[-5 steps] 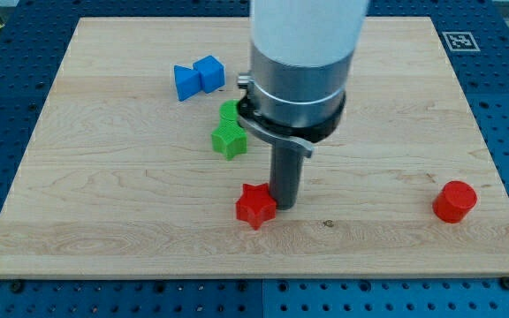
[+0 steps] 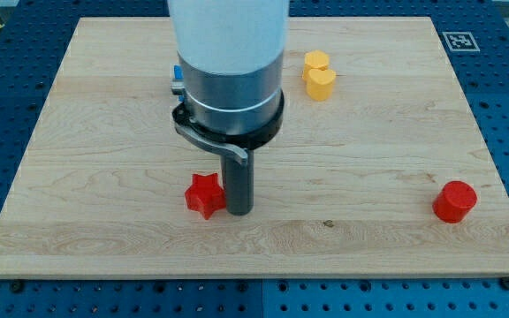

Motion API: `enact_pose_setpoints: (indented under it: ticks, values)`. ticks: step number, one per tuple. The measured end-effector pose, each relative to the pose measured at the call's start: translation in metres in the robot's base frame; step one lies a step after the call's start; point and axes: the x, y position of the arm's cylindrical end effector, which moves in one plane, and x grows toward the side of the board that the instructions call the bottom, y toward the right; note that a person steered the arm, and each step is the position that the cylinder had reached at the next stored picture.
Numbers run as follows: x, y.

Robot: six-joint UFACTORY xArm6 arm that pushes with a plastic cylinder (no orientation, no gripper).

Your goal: Move the red star parallel to the left of the green star

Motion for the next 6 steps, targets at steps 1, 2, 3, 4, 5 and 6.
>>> enact_pose_setpoints:
  ticks: [1, 2, 3, 4, 5, 6]
  values:
    - [0.0, -0.015]
    - [0.001, -0.03]
    - [0.009, -0.057]
    - [-0.014, -0.083]
    - [-0.049, -0.096]
    - [-0.05, -0.12]
